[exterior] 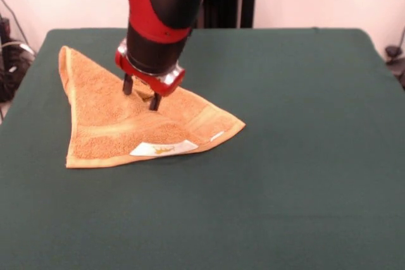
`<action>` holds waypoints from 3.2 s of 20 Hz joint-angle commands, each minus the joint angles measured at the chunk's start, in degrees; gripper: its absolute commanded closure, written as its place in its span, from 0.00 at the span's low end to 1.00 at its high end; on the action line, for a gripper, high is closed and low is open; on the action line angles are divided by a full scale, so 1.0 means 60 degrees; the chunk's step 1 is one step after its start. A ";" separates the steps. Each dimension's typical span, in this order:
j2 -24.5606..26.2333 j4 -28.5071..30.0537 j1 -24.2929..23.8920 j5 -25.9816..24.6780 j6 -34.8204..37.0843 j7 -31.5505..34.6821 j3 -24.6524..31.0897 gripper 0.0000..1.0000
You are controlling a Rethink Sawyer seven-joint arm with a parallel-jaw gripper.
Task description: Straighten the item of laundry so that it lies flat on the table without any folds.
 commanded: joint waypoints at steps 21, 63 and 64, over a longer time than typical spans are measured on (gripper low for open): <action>-0.0588 0.0612 0.1039 0.0080 0.2079 0.2306 -0.0313 0.00; 0.1008 0.2903 -0.0069 0.1701 -0.1754 0.2607 0.1557 0.00; 0.0961 0.2903 0.0017 0.1658 -0.1212 0.2660 0.1350 0.00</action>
